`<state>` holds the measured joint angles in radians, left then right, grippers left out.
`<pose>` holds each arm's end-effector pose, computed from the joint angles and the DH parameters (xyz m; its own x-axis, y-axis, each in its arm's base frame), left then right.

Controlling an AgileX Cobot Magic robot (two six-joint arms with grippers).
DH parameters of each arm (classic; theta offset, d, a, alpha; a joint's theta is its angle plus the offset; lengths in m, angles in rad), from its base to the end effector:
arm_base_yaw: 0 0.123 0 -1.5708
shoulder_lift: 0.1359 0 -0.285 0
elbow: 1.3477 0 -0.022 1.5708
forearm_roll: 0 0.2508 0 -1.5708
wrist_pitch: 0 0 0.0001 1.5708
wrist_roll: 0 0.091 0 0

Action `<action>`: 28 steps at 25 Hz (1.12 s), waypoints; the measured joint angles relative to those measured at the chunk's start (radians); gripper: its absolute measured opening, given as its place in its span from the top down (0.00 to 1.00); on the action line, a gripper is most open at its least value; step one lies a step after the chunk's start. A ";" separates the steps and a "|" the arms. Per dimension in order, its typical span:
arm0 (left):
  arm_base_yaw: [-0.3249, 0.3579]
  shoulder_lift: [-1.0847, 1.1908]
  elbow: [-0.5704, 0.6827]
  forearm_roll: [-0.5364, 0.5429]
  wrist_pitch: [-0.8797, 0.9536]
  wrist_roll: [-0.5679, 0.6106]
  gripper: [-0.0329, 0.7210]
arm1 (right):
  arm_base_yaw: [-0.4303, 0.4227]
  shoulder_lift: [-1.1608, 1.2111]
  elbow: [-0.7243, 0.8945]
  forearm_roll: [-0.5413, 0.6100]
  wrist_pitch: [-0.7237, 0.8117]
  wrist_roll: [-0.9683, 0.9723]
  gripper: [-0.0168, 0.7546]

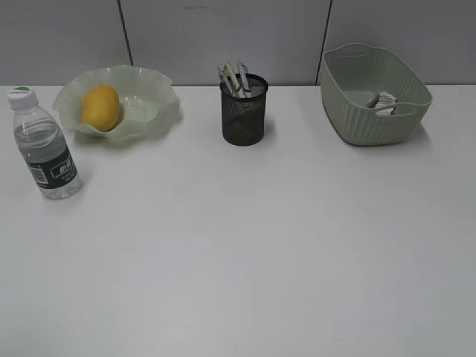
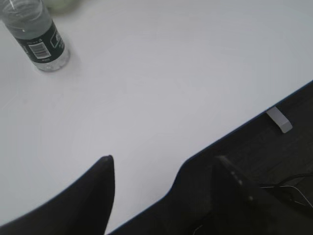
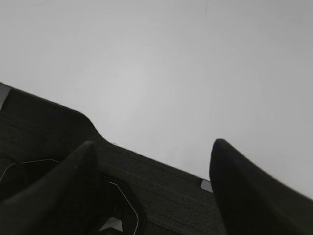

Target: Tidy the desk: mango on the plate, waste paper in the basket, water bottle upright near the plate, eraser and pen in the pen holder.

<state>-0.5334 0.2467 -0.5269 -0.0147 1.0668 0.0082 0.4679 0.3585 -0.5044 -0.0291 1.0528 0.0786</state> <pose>0.0264 -0.0169 0.2814 -0.5537 0.3283 -0.7653 0.5175 0.8556 -0.0074 0.0457 0.0205 0.2710 -0.6789 -0.2712 -0.6824 -0.3927 0.9193 0.0253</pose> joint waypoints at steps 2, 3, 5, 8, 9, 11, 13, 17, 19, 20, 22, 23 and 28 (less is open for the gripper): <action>0.026 -0.010 0.000 0.000 0.000 0.000 0.33 | -0.006 -0.009 0.000 0.000 0.000 0.000 0.25; 0.040 -0.017 0.000 0.000 0.000 0.000 0.33 | -0.016 -0.017 0.000 0.001 0.000 0.000 0.25; 0.079 -0.039 0.000 0.000 0.000 0.000 0.33 | -0.053 -0.037 0.000 0.002 0.000 0.000 0.25; 0.152 -0.066 0.000 0.000 0.000 0.000 0.33 | -0.146 -0.061 0.000 0.004 -0.001 0.000 0.25; 0.180 -0.071 0.000 0.000 0.001 0.000 0.33 | -0.172 -0.071 0.000 0.004 -0.002 0.000 0.25; 0.229 -0.076 0.000 0.000 0.001 0.000 0.33 | -0.230 -0.102 0.000 0.004 -0.002 0.000 0.25; 0.279 -0.078 0.000 0.000 0.001 0.000 0.33 | -0.276 -0.139 0.000 0.004 -0.002 0.000 0.25; 0.357 -0.099 0.000 0.000 0.001 0.000 0.33 | -0.334 -0.241 0.000 0.004 -0.003 0.000 0.25; 0.384 -0.131 0.000 0.000 0.000 0.000 0.34 | -0.349 -0.296 0.000 0.004 -0.003 0.000 0.25; 0.392 -0.154 0.000 0.000 0.000 0.000 0.35 | -0.354 -0.319 0.000 0.004 -0.003 0.000 0.25; 0.400 -0.196 0.000 0.000 0.000 0.000 0.36 | -0.362 -0.358 0.000 0.004 -0.004 0.000 0.25; 0.402 -0.218 0.000 0.000 0.000 0.000 0.37 | -0.368 -0.363 0.000 0.004 -0.004 0.000 0.25; 0.408 -0.254 0.000 0.000 0.001 0.000 0.40 | -0.378 -0.367 0.000 0.006 -0.006 0.000 0.25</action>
<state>-0.1251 -0.0072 -0.5269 -0.0147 1.0682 0.0082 0.0896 -0.0087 -0.5044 -0.0227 1.0465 0.0786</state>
